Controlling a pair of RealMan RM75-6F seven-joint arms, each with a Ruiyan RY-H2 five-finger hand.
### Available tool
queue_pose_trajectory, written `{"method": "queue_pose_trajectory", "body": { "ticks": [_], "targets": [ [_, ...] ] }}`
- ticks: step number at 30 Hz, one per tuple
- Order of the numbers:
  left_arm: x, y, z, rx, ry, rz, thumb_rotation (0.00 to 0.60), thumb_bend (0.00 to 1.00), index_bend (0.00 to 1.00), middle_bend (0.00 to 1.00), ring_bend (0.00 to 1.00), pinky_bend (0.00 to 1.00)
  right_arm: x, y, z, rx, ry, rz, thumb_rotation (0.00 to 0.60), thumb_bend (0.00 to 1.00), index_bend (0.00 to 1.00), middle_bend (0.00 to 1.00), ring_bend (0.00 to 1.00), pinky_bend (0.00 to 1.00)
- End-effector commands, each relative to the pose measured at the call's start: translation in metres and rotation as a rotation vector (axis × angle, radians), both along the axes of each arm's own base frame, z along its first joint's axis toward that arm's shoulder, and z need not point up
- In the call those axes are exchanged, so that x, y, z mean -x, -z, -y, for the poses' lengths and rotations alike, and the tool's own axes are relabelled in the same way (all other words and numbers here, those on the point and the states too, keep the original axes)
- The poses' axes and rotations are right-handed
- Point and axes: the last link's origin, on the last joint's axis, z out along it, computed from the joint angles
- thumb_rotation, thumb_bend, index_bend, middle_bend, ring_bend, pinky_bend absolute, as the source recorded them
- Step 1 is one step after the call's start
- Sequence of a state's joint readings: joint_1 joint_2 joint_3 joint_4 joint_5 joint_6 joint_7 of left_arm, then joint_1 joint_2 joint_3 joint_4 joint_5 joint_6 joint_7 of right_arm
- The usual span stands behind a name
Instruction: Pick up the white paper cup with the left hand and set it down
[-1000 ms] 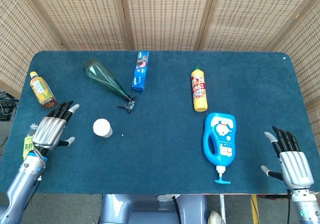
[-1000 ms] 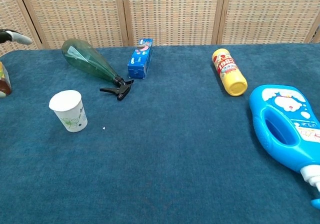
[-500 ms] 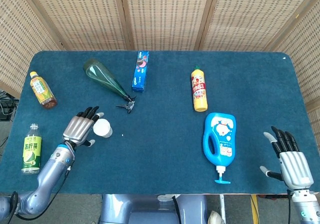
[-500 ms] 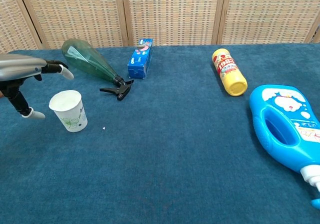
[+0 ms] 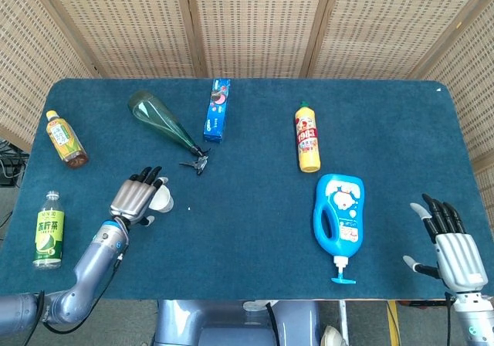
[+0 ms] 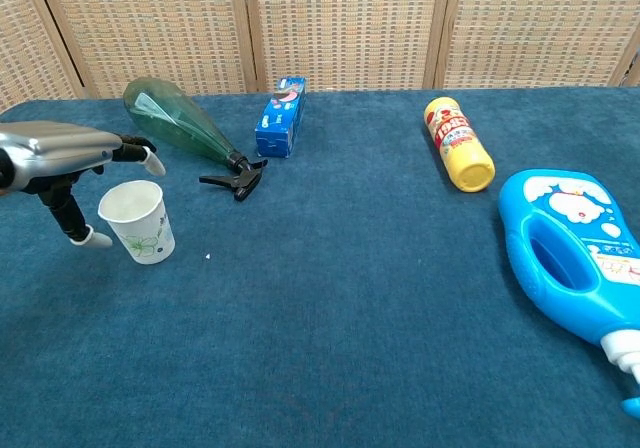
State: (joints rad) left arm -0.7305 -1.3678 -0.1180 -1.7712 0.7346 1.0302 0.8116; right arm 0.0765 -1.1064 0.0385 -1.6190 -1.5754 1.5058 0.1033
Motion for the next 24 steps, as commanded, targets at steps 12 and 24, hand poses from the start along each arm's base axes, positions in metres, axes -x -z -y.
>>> {"method": "queue_pose_trajectory", "body": {
  "ticks": [12,24],
  "targets": [
    [0.007,0.008,-0.003,-0.056,-0.027,0.035,0.600,0.31,0.38,0.24,0.23,0.37,0.000,-0.006,-0.001,0.006,-0.003,0.026,0.600,0.00,0.00,0.00,0.00,0.00],
    [-0.005,0.005,0.007,-0.117,-0.082,0.486,0.600,0.31,0.37,0.24,0.23,0.37,-0.001,-0.004,-0.002,0.002,-0.005,0.030,0.600,0.00,0.00,0.00,0.00,0.00]
  ]
}}
